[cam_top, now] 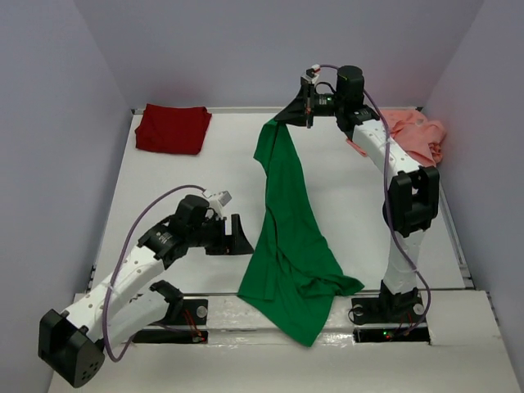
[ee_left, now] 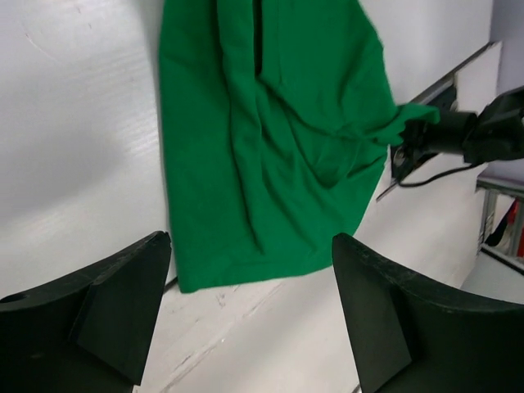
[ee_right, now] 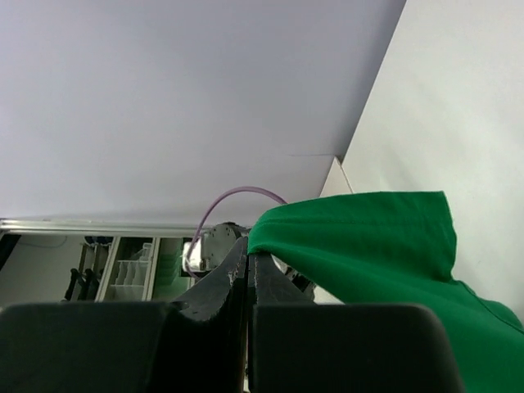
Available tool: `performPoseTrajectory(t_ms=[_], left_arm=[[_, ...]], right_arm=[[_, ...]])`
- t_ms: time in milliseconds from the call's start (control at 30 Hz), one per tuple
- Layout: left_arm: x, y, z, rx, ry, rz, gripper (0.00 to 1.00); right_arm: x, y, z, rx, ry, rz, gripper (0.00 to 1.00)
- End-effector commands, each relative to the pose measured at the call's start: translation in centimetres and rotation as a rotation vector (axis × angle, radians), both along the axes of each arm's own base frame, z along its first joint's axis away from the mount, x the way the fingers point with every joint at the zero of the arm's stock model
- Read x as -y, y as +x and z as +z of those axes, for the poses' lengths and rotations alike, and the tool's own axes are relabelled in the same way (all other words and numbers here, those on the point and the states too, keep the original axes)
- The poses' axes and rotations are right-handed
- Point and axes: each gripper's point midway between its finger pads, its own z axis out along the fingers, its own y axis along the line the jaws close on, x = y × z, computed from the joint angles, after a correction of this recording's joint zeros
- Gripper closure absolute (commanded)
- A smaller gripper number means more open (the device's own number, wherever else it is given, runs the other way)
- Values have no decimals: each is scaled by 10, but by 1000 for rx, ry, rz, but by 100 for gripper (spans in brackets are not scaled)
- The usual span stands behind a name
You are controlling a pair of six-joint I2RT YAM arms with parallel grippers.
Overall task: Fold and stack the t-shirts
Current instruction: Flatten the tshirt out
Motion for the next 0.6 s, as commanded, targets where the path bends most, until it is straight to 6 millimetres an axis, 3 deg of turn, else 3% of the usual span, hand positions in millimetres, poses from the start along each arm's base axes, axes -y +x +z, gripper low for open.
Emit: performPoseTrajectory(t_ms=[0,267,367,433,567], left_arm=[[2,-26,-13,-62,103,-50,11],[17,-62,-22,-80,212,-208,11],[27,-78,-35,-119,287,-290,11],[38,-80,-32,-107,294,-318,11],[51,-81,-49,-115,408,-372,12]], right_arm=[[4,3,11,81,20,21,100],[8,4,1,61,13,21,100],[9,1,-1,59,12,26,100],[9,1,-4,53,10,24,100],[14,0,-4,52,9,18,100]])
